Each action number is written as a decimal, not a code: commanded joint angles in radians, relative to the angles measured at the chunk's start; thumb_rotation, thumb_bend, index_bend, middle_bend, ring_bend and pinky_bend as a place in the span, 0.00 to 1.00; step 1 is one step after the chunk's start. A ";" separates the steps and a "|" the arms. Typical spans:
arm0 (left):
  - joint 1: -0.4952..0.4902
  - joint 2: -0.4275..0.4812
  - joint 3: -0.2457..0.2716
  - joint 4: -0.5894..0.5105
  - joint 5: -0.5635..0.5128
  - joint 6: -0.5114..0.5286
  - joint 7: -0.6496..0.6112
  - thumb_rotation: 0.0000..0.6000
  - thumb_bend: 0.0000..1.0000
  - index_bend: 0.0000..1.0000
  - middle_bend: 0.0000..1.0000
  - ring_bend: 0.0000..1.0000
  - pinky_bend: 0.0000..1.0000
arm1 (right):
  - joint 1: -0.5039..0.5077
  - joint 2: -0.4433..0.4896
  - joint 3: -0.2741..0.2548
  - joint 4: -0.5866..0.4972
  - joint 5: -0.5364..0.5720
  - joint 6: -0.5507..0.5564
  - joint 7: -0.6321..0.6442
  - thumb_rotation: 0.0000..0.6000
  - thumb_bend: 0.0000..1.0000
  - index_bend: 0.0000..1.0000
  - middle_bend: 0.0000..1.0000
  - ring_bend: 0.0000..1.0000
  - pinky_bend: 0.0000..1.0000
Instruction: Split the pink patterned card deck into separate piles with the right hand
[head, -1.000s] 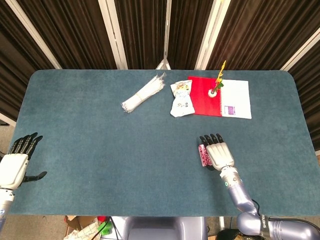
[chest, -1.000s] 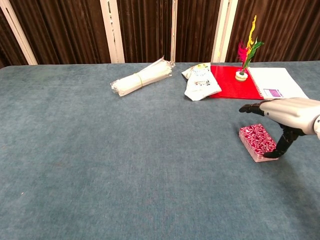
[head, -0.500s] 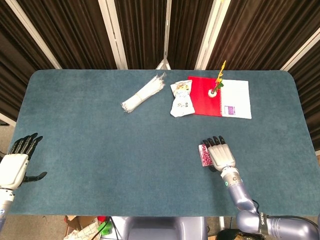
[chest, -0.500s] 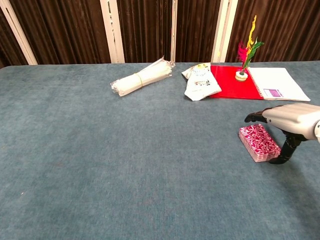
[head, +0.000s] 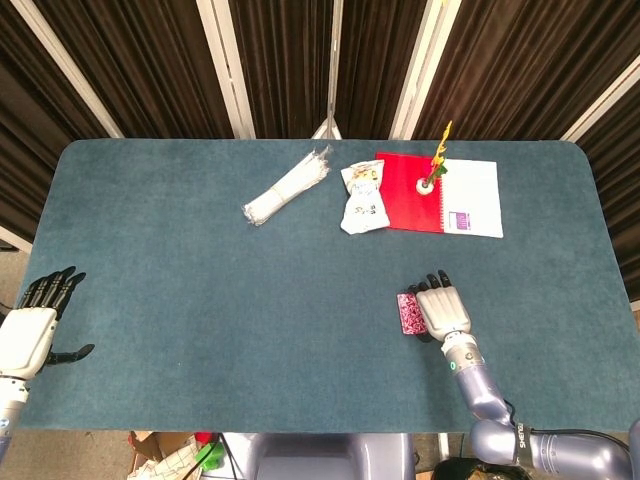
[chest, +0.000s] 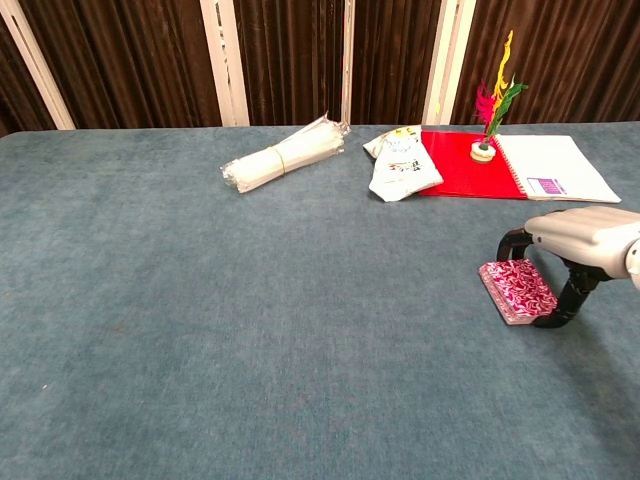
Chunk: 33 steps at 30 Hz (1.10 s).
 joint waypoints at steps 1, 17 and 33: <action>0.000 0.000 0.000 -0.001 0.000 0.000 -0.001 1.00 0.01 0.00 0.00 0.00 0.00 | -0.003 -0.002 -0.003 0.003 -0.014 0.008 0.014 1.00 0.24 0.51 0.46 0.18 0.00; 0.000 -0.001 0.000 0.000 -0.004 0.000 0.000 1.00 0.01 0.00 0.00 0.00 0.00 | 0.003 0.051 0.017 -0.009 -0.033 0.028 0.052 1.00 0.24 0.53 0.47 0.19 0.00; 0.001 -0.004 0.001 -0.002 -0.004 0.003 0.014 1.00 0.01 0.00 0.00 0.00 0.00 | 0.007 0.013 0.015 0.133 0.043 -0.002 0.076 1.00 0.24 0.47 0.46 0.17 0.00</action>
